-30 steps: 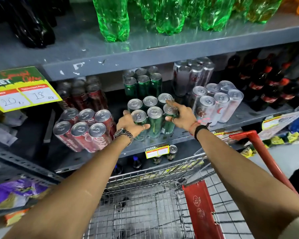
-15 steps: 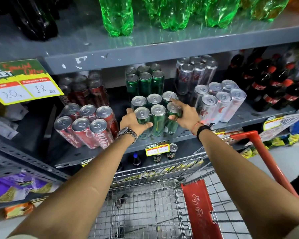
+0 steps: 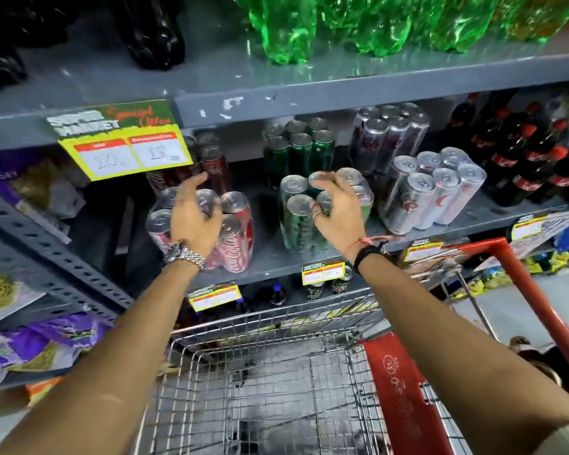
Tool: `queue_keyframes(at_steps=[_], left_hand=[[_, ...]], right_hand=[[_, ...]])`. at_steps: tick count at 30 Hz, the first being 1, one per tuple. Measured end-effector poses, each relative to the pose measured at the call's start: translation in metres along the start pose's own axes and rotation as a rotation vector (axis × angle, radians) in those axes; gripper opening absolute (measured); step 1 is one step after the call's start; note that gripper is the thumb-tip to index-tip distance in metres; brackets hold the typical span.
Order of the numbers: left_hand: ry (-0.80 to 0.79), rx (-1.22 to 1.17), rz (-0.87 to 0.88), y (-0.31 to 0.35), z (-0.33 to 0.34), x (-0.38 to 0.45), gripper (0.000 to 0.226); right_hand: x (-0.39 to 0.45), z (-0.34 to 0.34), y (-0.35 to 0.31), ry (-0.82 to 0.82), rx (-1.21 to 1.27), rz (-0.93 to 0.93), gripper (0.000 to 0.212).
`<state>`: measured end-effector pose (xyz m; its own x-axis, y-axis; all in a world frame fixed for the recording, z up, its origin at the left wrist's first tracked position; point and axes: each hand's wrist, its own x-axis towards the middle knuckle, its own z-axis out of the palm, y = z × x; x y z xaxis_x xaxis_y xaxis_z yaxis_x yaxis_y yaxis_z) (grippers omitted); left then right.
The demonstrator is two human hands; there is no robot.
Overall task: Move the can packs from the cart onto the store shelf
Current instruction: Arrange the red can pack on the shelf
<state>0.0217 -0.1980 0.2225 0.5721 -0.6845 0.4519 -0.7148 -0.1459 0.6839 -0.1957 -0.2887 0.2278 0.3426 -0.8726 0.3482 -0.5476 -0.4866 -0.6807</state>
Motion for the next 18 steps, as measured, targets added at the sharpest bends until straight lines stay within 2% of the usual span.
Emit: queue_keyframes(at_steps=[2, 4, 8, 10, 13, 15, 18], left_hand=[[-0.037, 0.111, -0.102, -0.028, -0.023, 0.009, 0.043], [-0.122, 0.131, -0.283, -0.053, -0.040, 0.016, 0.046], [-0.371, 0.103, -0.468, -0.086, -0.055, 0.020, 0.044], [-0.474, -0.008, -0.519, -0.092, -0.059, 0.018, 0.041], [-0.550, -0.182, -0.447, -0.099, -0.064, 0.016, 0.037], [-0.578, -0.201, -0.403, -0.100, -0.065, 0.012, 0.047], [-0.460, -0.257, -0.414, -0.100, -0.067, 0.007, 0.057]], right_hand=[[-0.004, 0.017, -0.024, -0.054, 0.032, 0.015, 0.038], [-0.010, 0.040, -0.045, -0.151, 0.020, 0.079, 0.036], [-0.015, 0.086, -0.069, -0.405, 0.036, 0.352, 0.046], [-0.015, 0.102, -0.076, -0.495, 0.125, 0.468, 0.045], [-0.014, 0.123, -0.083, -0.437, 0.269, 0.545, 0.036], [-0.016, 0.129, -0.085, -0.366, 0.378, 0.585, 0.031], [-0.019, 0.129, -0.091, -0.267, 0.419, 0.586, 0.028]])
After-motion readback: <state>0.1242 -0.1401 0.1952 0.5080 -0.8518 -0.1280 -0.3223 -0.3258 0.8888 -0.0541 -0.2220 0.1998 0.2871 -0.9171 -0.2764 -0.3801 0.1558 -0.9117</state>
